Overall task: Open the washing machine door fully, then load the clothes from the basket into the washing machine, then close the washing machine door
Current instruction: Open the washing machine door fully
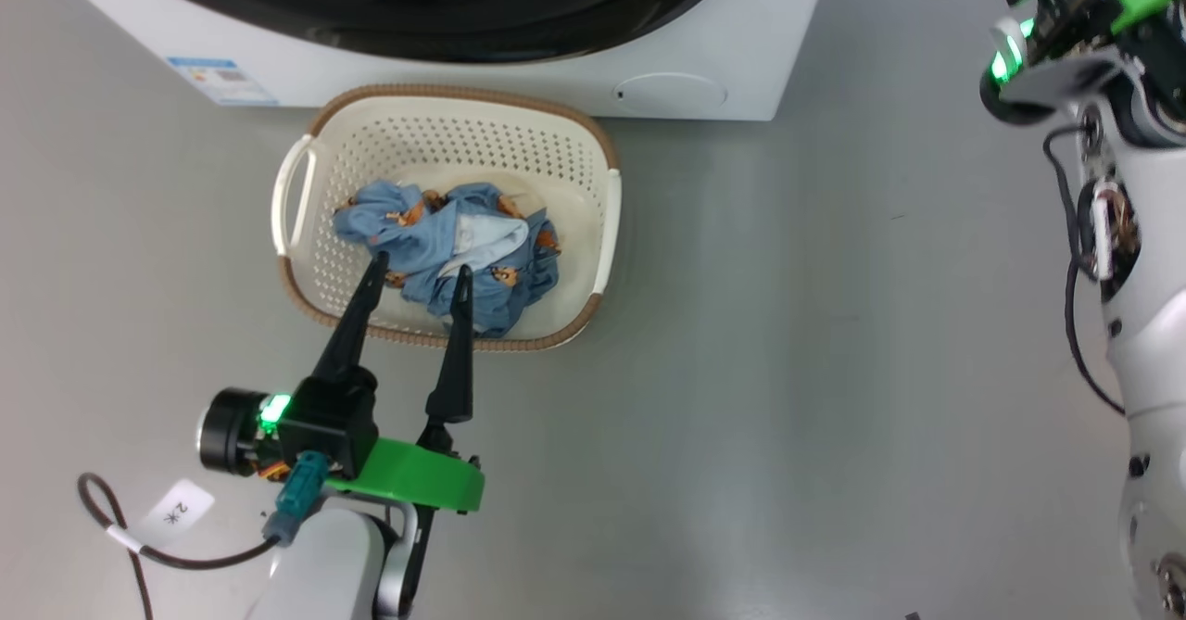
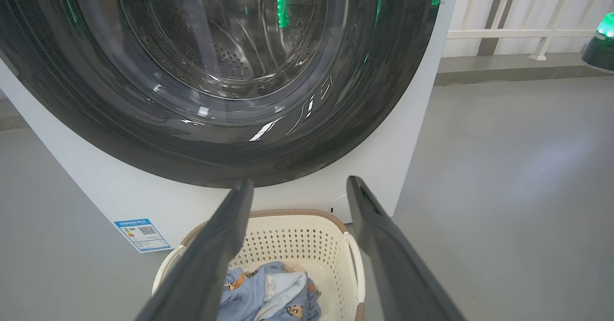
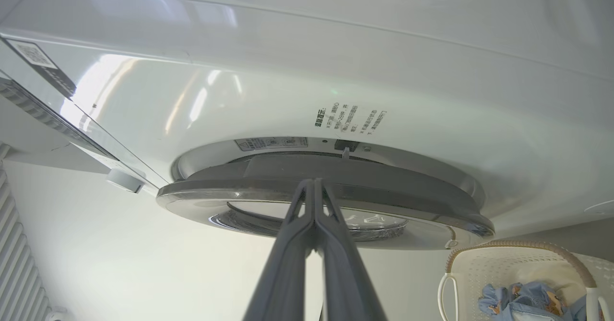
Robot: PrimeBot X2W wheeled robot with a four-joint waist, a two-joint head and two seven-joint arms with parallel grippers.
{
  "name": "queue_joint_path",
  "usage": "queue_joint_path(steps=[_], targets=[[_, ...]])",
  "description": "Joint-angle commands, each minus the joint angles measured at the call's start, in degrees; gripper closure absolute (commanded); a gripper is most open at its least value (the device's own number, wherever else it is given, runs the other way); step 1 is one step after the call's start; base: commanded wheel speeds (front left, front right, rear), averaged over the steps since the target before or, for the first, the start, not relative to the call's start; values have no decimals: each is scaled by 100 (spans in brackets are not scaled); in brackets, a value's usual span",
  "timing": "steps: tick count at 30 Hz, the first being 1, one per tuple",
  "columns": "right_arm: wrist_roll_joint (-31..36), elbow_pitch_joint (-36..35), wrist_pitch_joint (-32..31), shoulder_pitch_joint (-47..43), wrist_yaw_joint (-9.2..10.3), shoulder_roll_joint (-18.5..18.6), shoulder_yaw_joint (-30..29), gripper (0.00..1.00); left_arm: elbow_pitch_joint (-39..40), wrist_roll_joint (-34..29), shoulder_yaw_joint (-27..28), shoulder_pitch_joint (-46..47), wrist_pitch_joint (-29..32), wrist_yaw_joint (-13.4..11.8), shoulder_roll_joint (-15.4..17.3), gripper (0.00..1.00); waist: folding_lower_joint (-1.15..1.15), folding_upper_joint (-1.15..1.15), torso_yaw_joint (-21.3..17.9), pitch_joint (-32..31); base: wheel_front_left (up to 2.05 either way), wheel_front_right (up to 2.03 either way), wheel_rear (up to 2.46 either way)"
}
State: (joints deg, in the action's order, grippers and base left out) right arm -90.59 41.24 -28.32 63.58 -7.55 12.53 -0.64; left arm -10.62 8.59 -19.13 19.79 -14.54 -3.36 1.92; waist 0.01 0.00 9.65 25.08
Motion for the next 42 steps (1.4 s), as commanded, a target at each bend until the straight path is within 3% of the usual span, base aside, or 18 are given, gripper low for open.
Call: queue_joint_path(steps=[1,24,42], targets=[[-70,-23,-196,265,6,-84,117,100,188,54,83,145,-46,-95,96,0,-1,0,187,186,0,0,0],[156,1585,-492,2471,6,-102,395,100,283,384,-509,398,-46,-320,96,0,-1,0,723,648,0,0,0],[318,1989,-739,2847,6,-170,571,100,280,445,-571,482,-46,-435,96,0,-1,0,769,751,0,0,0]])
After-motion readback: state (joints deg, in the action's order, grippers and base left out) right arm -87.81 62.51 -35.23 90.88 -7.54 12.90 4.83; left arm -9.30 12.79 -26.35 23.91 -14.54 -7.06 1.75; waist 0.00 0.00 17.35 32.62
